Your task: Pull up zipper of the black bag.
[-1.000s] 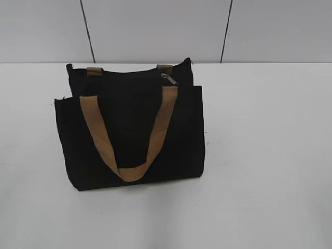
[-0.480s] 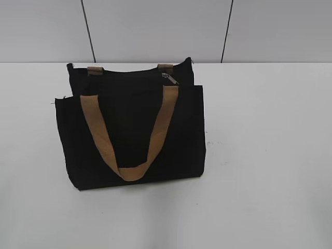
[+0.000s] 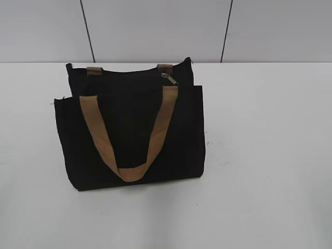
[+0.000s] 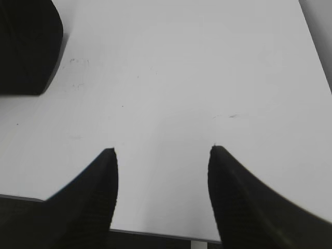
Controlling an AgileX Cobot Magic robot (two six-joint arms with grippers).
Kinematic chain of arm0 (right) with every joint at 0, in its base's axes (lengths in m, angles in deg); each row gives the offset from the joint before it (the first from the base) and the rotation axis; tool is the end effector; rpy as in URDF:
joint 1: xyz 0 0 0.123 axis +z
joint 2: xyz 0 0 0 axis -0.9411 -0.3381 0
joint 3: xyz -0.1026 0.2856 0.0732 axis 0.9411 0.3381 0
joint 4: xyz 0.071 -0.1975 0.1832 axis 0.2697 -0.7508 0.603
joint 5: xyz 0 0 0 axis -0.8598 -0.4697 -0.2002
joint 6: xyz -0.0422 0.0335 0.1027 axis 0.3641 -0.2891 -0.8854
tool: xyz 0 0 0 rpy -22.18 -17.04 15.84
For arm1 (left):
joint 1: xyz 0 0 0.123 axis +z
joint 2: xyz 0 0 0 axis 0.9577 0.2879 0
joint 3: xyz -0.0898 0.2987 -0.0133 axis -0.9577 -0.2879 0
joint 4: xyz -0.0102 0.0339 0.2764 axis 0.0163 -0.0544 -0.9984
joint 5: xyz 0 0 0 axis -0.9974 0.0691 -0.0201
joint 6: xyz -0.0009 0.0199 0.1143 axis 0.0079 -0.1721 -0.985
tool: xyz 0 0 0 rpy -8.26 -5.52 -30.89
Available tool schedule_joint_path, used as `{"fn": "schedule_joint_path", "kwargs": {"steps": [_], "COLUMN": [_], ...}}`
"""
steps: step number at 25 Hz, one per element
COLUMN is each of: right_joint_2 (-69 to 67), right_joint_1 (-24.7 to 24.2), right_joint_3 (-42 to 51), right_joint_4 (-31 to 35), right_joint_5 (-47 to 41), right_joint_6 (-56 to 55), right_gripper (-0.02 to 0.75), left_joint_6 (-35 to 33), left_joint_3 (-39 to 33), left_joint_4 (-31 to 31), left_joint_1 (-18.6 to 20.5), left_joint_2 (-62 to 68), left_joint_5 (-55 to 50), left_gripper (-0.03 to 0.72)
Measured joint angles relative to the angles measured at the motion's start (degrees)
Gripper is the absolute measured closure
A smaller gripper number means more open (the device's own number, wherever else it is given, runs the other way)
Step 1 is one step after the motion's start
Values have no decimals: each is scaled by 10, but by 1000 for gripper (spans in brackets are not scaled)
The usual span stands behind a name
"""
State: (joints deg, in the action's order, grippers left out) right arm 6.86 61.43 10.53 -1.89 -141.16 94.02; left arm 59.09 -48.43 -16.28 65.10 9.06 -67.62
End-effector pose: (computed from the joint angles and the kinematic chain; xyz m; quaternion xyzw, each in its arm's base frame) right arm 0.0132 0.0211 0.2723 -0.0729 0.8593 -0.0058 0.5062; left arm 0.0077 -0.0090 0.2885 0.0892 0.8382 -0.0597 0.5347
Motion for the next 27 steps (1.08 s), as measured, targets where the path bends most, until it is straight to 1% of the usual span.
{"fn": "schedule_joint_path", "kwargs": {"steps": [8,15,20,27], "right_joint_2": [0,0,0,0], "right_joint_1": [1,41,42,42], "right_joint_3": [1,2,2,2], "right_joint_4": [0,8,10,11], "right_joint_5": [0,2,3,3], "right_joint_6": [1,1,1,1], "right_gripper": [304,304,304,304], "left_joint_6": [0,0,0,0], "left_joint_3": [0,0,0,0], "left_joint_4": [3,6,6,6], "left_joint_1": [0,12,26,26], "left_joint_2": [0,-1,-1,-1], "left_joint_5": [0,0,0,0], "left_gripper": [295,316,326,327]}}
